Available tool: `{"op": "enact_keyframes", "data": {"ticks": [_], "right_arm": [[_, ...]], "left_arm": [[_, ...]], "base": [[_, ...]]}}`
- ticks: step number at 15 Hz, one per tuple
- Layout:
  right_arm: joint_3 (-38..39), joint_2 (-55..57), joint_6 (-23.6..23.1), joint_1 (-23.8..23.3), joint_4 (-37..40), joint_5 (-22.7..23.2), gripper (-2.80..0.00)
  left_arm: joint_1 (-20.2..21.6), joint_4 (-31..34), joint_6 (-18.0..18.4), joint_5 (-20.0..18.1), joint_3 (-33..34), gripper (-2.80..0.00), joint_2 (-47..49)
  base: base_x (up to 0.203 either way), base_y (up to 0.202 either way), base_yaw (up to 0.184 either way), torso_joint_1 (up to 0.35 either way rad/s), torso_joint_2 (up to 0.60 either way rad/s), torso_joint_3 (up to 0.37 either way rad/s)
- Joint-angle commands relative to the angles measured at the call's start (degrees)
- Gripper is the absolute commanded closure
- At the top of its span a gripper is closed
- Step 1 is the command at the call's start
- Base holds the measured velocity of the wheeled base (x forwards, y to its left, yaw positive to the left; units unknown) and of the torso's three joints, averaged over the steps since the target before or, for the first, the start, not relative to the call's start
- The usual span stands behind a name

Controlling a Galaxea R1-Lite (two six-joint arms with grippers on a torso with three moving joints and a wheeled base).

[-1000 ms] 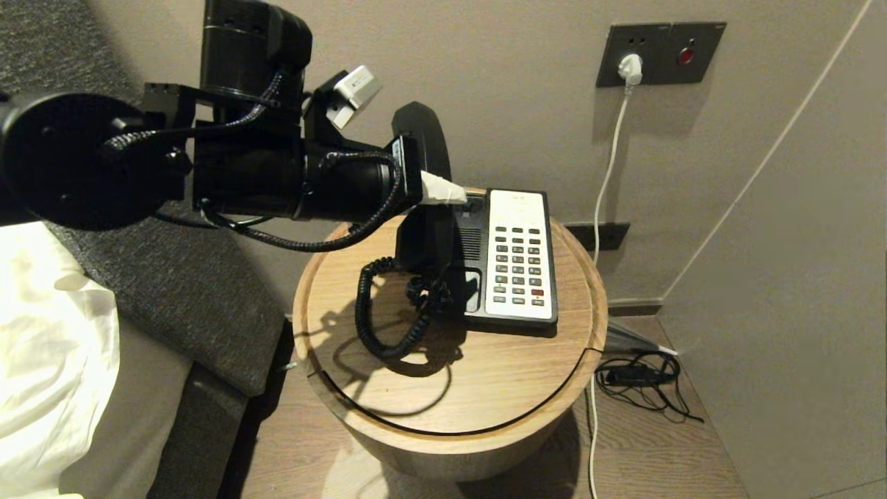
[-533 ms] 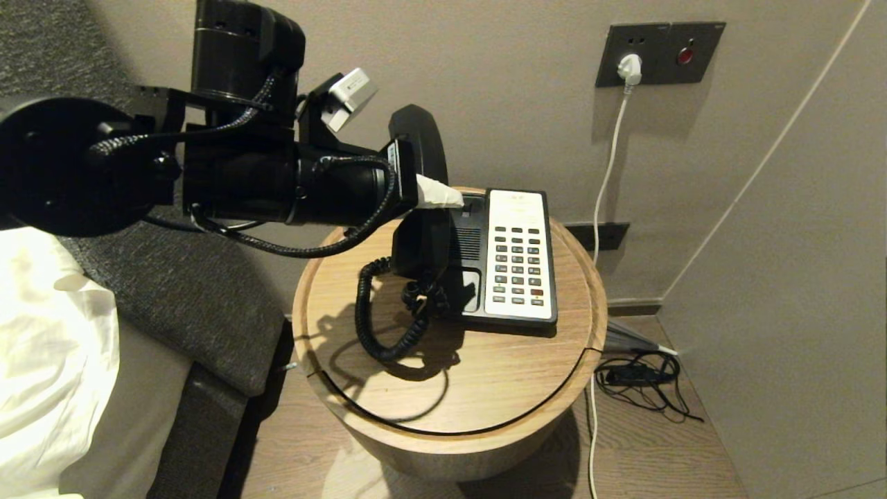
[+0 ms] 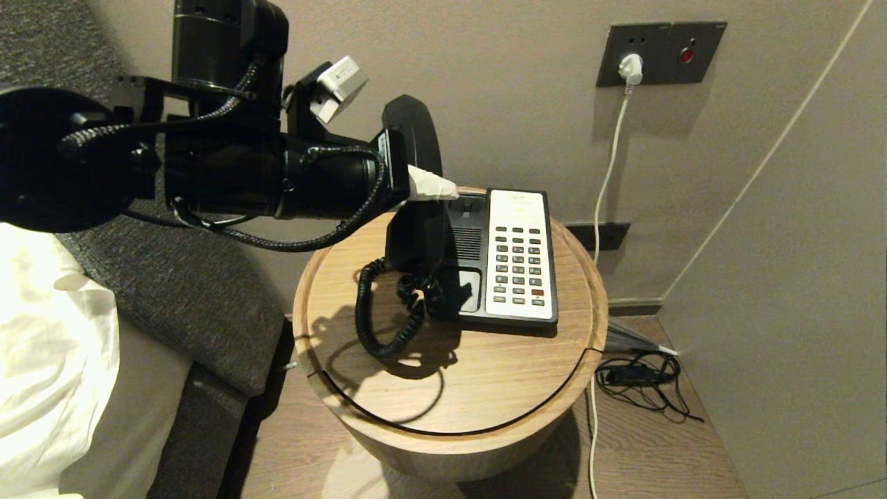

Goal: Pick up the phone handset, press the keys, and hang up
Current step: Dial the number

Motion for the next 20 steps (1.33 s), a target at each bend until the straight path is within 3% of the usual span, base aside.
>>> {"op": "enact_keyframes", "data": {"ticks": [1,4,8,11,15,20], "right_arm": [[-5.0,12.9,0.3,3.8,1.2,0.6,0.00],[-10.8,23.0,0.4,12.0,5.6,0.8,0.00],[-21.1,30.8,0.9,17.0,13.1,-1.5,0.00],[-24.1,33.2,1.3,18.4,15.3,-1.6,0.00],[-28.2,35.3,2.4,20.0,17.8,-1.6,0.00],[-29.2,37.5,3.4,20.0,18.4,-1.8,0.00]], "left_arm": [[0.0,0.1,-0.2,-0.4,-0.5,0.00,-0.1],[-0.1,0.2,0.1,-0.2,-1.2,0.00,-0.2],[-0.1,0.2,-0.6,-0.2,-1.5,0.00,-0.1],[1.1,1.3,-2.8,-0.5,-2.1,0.00,-1.1],[1.2,1.0,-1.8,0.3,-1.1,0.00,-0.6],[1.4,1.6,-1.2,5.8,-1.7,0.00,0.8]], "base": [[0.000,0.000,0.000,0.000,0.00,0.000],[0.000,0.000,0.000,0.000,0.00,0.000],[0.000,0.000,0.000,0.000,0.00,0.000],[0.000,0.000,0.000,0.000,0.00,0.000],[0.000,0.000,0.000,0.000,0.00,0.000],[0.000,0.000,0.000,0.000,0.00,0.000]]}}
